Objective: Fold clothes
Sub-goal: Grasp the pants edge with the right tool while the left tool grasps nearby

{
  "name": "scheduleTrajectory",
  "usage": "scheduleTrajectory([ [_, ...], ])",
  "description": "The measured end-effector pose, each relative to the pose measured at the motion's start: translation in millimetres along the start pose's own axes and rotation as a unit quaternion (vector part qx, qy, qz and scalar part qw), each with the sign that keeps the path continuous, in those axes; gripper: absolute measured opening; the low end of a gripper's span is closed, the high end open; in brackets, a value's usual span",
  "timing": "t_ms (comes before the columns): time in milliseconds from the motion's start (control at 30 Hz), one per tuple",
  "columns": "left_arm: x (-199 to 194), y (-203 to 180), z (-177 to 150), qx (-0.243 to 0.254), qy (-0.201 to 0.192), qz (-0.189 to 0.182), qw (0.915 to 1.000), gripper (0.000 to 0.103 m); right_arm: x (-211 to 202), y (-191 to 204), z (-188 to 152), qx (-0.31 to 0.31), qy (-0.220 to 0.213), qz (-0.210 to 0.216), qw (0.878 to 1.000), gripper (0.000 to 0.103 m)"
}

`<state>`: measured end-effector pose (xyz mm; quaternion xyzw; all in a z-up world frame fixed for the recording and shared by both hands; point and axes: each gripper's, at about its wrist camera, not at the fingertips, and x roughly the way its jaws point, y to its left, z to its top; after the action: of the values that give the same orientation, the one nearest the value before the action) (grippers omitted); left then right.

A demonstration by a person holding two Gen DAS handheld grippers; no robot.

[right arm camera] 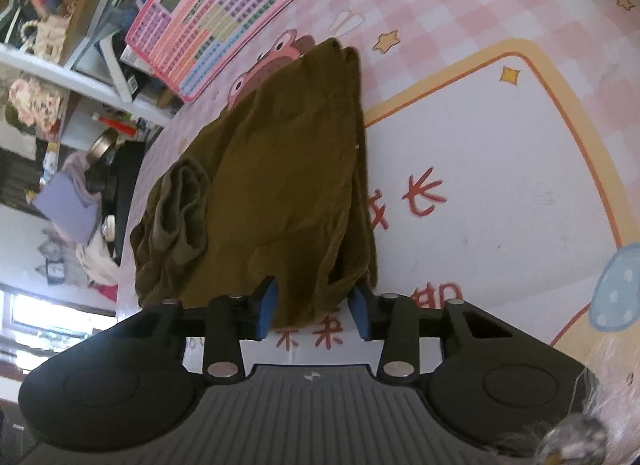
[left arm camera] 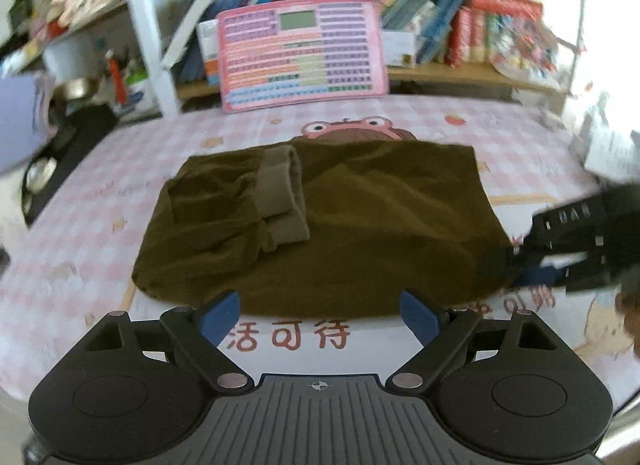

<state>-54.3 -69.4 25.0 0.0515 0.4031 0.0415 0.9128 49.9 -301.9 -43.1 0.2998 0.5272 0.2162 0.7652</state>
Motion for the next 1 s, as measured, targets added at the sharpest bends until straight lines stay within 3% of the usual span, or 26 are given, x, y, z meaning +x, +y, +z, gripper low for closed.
scheduleTrajectory([
  [167,1.2,-10.6,-0.2,0.04,0.005,0.012,0.9991,0.09,-11.6,-6.9,7.3,0.017,-0.031,-0.004,0.999,0.028],
  [300,5.1,-17.7,0.2,0.048,0.002,-0.004,0.9988,0.09,-1.8,-14.6,11.0,0.028,-0.002,-0.009,1.0,0.028],
  [400,9.7,-27.5,1.5,0.066,0.003,-0.023,0.9975,0.09,7.5,-11.7,13.8,0.029,0.014,0.01,0.999,0.029],
  [500,15.7,-42.5,4.2,0.098,0.003,-0.045,0.9941,0.09,18.9,-15.2,22.8,0.063,0.032,0.035,0.997,0.022],
  [600,24.1,-59.8,8.0,0.14,-0.005,-0.049,0.9889,0.09,12.4,-12.0,30.5,0.071,0.027,0.059,0.995,0.019],
  [767,46.1,-92.6,14.0,0.221,-0.026,-0.02,0.9748,0.089,-6.2,4.5,35.9,0.046,0.022,0.09,0.995,0.019],
  [867,60.1,-111.9,15.9,0.278,-0.05,0.013,0.9591,0.087,-10.1,14.7,36.0,0.025,0.027,0.086,0.996,0.019],
  [967,71.8,-128.6,17.1,0.318,-0.071,0.039,0.9445,0.078,-13.5,18.5,36.8,0.009,0.028,0.08,0.996,0.024],
  [1000,75.3,-132.9,17.9,0.326,-0.075,0.044,0.9413,0.07,-15.0,18.7,37.6,0.008,0.024,0.076,0.997,0.028],
])
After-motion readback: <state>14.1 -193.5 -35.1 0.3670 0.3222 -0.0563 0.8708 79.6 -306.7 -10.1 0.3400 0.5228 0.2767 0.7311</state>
